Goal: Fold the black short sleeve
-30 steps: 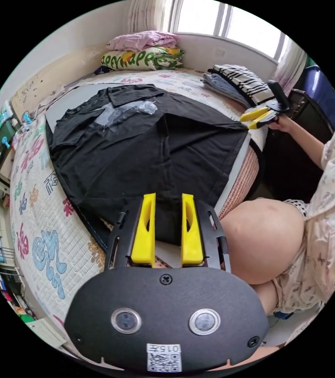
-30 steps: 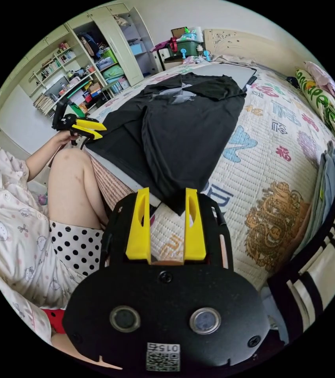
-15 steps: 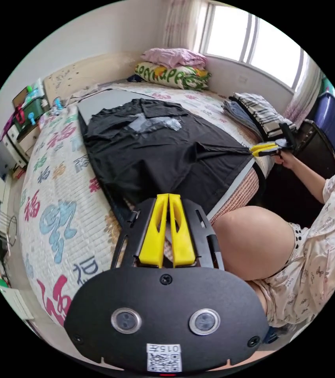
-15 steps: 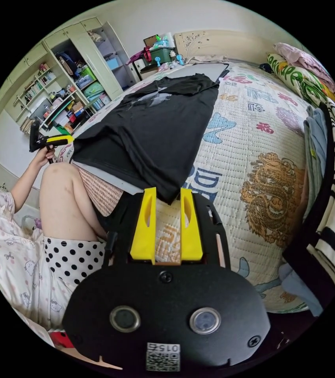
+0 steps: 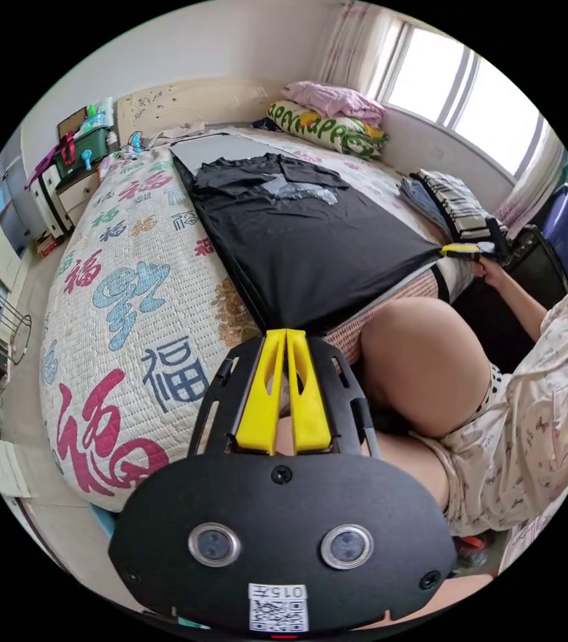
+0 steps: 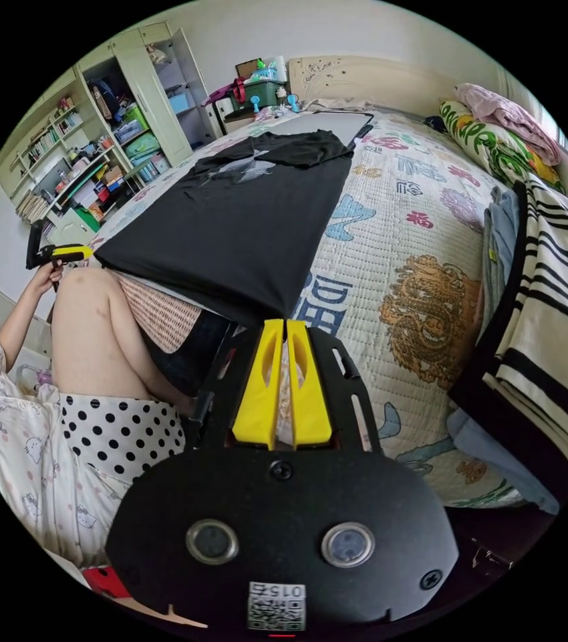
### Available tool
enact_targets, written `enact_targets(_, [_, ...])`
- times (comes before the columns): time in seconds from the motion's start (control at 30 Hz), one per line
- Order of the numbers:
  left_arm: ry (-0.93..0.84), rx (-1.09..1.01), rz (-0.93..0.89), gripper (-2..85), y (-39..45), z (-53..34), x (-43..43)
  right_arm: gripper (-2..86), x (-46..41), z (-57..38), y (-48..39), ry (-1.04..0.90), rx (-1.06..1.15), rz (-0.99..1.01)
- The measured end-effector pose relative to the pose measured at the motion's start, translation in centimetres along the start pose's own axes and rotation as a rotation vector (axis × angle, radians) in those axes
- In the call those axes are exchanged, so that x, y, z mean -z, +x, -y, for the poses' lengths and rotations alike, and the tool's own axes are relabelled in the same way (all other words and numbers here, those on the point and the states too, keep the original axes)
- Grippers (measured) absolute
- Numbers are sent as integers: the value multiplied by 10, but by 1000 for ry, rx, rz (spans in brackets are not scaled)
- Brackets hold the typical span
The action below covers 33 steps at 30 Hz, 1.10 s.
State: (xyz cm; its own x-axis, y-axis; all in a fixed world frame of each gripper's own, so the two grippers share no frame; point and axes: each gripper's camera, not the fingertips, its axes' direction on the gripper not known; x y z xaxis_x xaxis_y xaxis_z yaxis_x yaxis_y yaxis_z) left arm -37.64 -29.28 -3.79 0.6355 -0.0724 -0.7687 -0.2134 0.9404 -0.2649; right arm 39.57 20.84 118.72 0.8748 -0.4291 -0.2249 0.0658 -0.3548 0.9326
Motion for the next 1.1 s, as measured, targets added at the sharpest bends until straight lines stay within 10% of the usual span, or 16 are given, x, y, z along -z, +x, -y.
enact_targets(0.3, [-188, -17, 166, -6, 29, -13, -39, 30, -7, -13, -22, -53, 14, -58])
enact_targets(0.53, [73, 108, 86, 13, -9, -9, 25, 71, 58, -12, 15, 101, -30, -10])
enact_targets(1.1, [75, -232, 74, 81, 6, 398, -200, 94, -34, 322, -62, 118, 407, 63])
